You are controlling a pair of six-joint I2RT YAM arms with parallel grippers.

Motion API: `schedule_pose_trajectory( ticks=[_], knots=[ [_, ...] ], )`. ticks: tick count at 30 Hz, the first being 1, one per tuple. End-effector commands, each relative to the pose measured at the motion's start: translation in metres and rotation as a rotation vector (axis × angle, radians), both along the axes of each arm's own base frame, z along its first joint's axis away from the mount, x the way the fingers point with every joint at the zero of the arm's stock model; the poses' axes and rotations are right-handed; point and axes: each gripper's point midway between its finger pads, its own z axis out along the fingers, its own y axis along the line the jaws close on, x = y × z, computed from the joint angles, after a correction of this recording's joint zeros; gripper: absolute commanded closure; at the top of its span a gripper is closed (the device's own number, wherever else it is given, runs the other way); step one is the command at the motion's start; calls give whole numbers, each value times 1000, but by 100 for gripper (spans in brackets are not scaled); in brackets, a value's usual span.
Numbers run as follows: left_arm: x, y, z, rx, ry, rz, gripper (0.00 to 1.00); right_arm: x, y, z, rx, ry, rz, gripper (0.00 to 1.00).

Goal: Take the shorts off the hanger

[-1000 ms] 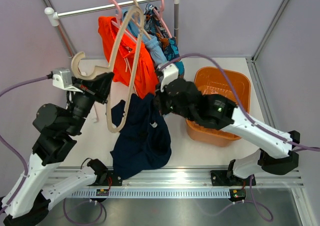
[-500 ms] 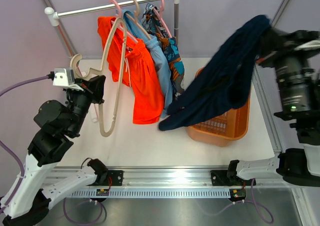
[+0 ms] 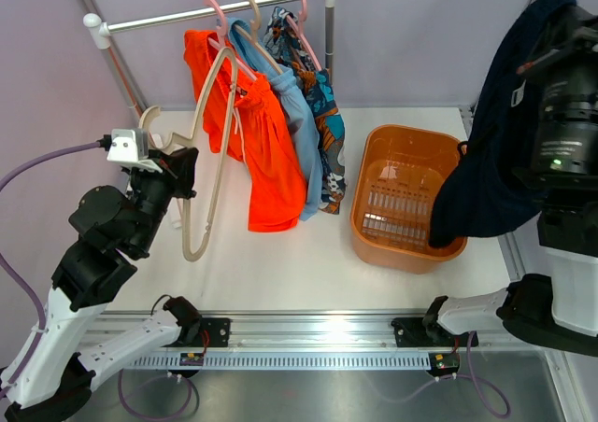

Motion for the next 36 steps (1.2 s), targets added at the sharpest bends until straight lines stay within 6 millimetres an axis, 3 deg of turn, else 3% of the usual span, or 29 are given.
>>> schedule_pose_trajectory(
  ticks=[1, 5, 6, 9, 10, 12, 14, 16, 17, 18, 19, 20, 21, 22, 23, 26, 27, 29, 31, 36],
  knots=[
    [0, 1, 11, -4, -34, 4, 100, 40, 45, -24, -100, 55, 77, 100],
    [1, 0, 7, 13, -20, 1, 100, 76, 64, -46, -101, 114, 121, 100],
    [1, 1, 6, 15, -16, 3, 100, 91, 60, -57, -121, 159, 94, 100],
    [0, 4, 3, 22, -9, 16, 100, 112, 65, -70, -86, 192, 148, 100],
    [0, 6, 2, 28, -6, 24, 100, 120, 58, -80, -57, 220, 143, 100],
    [-1, 8, 2, 29, -5, 32, 100, 133, 62, -100, -57, 275, 162, 100],
    [-2, 11, 0, 37, 7, 42, 100, 136, 52, -120, -7, 326, 128, 100],
    [0, 13, -6, 52, 40, 58, 100, 136, 47, -159, 32, 405, 107, 100],
    [0, 14, -6, 52, 46, 67, 100, 143, 50, -199, 26, 493, 88, 100],
    [1, 14, -13, 71, 73, 71, 100, 129, 44, -207, 46, 503, 97, 100],
    [2, 14, -14, 73, 85, 77, 100, 126, 46, -227, 81, 541, 105, 98],
    [2, 13, -16, 80, 97, 74, 100, 128, 48, -273, 69, 640, 97, 93],
    [3, 12, -20, 102, 121, 74, 100, 113, 45, -283, 85, 649, 118, 73],
    [4, 11, -22, 115, 136, 73, 100, 110, 47, -303, 104, 684, 130, 62],
    [5, 11, -24, 129, 151, 74, 100, 106, 48, -339, 92, 756, 126, 56],
    [8, 9, -28, 186, 214, 79, 100, 85, 43, -361, 120, 787, 149, 42],
    [7, 11, -25, 199, 229, 82, 100, 78, 41, -367, 126, 791, 158, 32],
    [14, 9, -27, 228, 259, 94, 100, 70, 44, -368, 125, 791, 195, 26],
    [18, 18, -21, 237, 270, 130, 100, 64, 43, -360, 127, 763, 216, 21],
    [52, 28, -26, 234, 363, 137, 100, 60, 45, -348, 115, 724, 250, 16]
  ],
)
